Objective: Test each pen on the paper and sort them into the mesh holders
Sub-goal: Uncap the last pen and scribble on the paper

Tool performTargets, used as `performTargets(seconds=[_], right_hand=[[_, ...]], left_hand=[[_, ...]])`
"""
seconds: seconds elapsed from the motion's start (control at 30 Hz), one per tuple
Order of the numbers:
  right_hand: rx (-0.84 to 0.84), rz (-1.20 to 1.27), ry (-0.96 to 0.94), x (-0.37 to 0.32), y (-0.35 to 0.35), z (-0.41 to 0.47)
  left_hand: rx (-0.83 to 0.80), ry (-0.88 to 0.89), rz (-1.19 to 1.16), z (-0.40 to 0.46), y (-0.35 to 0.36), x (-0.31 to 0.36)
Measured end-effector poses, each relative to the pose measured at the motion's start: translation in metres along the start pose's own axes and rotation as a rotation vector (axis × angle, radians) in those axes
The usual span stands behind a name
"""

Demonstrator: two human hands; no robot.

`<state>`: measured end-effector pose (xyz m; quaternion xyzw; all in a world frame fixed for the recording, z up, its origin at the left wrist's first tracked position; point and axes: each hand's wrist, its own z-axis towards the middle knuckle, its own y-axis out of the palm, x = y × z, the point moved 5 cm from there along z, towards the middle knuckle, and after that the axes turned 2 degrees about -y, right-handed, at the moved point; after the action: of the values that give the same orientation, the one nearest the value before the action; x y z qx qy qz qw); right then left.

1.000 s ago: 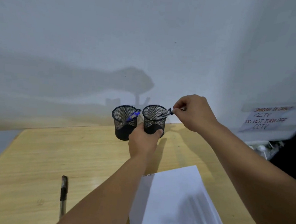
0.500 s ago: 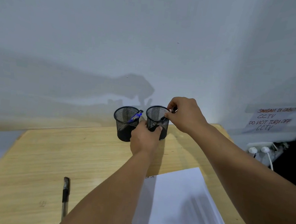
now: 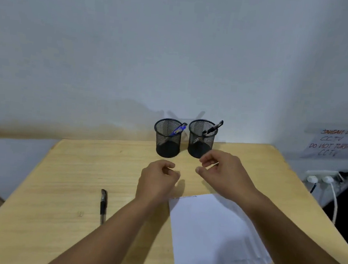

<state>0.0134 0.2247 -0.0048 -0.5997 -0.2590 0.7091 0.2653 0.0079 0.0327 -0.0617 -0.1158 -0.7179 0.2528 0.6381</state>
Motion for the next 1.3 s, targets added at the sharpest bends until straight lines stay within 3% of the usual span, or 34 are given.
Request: performTargets(seconds=[0.33,0.53,0.67,0.9,1.1,1.3], right_hand=[[-0.276,0.07,-0.025,-0.052,0.112,-0.038],[-0.354,0.014,-0.053,-0.082,0.155,-0.052],[-0.382,-0.036,-0.061,-0.096,0.175,-0.06],[-0.393,-0.105,-0.115,-0.101,0.184,-0.07],[-0.462,-0.032,-0.187,-0.083,0.148,-0.084],[-0.417,-0.079,-0.277,-0.066,0.109,-0.096]], left_hand=[[-0.026,0.057,0.343,-0.002,-0.112,-0.054],[-0.197,0.189,0.544,-0.004,-0.142,-0.077],[-0.268,0.301,0.54,-0.01,-0.145,-0.088],[-0.198,0.438,0.552,-0.032,-0.154,-0.099],[-0.172,0.495,0.45,-0.072,-0.153,-0.095],[-0.18,0.522,0.306,-0.096,-0.119,-0.068]])
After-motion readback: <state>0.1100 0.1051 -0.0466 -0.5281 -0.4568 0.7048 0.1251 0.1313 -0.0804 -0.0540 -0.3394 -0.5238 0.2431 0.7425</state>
